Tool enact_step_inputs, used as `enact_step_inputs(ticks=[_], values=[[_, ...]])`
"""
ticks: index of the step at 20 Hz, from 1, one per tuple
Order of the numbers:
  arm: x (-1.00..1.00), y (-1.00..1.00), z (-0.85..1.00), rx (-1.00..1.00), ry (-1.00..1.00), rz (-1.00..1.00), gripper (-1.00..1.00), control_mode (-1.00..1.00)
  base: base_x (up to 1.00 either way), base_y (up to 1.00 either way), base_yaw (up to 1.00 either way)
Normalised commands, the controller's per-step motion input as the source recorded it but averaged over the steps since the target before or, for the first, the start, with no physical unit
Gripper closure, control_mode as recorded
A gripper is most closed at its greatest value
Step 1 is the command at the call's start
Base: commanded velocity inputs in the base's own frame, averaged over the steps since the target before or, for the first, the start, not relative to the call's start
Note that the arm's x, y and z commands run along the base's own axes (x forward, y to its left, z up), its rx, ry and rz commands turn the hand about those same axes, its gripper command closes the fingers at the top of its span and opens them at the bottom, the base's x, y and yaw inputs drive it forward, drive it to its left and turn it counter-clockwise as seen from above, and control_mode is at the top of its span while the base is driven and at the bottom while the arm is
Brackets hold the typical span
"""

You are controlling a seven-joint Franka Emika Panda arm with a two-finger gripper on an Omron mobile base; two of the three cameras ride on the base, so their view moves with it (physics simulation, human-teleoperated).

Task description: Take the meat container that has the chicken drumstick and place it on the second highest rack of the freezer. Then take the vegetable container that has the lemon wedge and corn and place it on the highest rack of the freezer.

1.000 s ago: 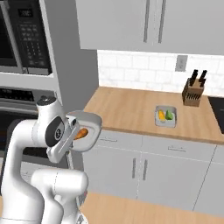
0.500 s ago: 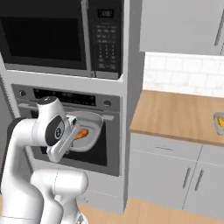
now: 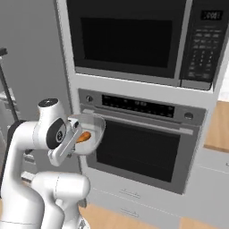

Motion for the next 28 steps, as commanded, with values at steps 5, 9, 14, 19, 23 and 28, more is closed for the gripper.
enact_step_inputs(ticks=[5,9,14,19,23,28], values=[[0.0,0.0,0.0,0.0,0.0,0.0,1.0,1.0,-0.41,1.0,0.26],[0.0,0.0,0.0,0.0,0.0,0.0,1.0,1.0,-0.25,1.0,0.26],[0.0,0.0,0.0,0.0,0.0,0.0,1.0,1.0,0.14,0.99,0.31],[0.0,0.0,0.0,0.0,0.0,0.0,1.0,1.0,0.59,0.48,0.29],[0.0,0.0,0.0,0.0,0.0,0.0,1.0,1.0,0.71,-0.26,0.15],[0.0,0.0,0.0,0.0,0.0,0.0,1.0,1.0,0.7,-0.12,0.08]])
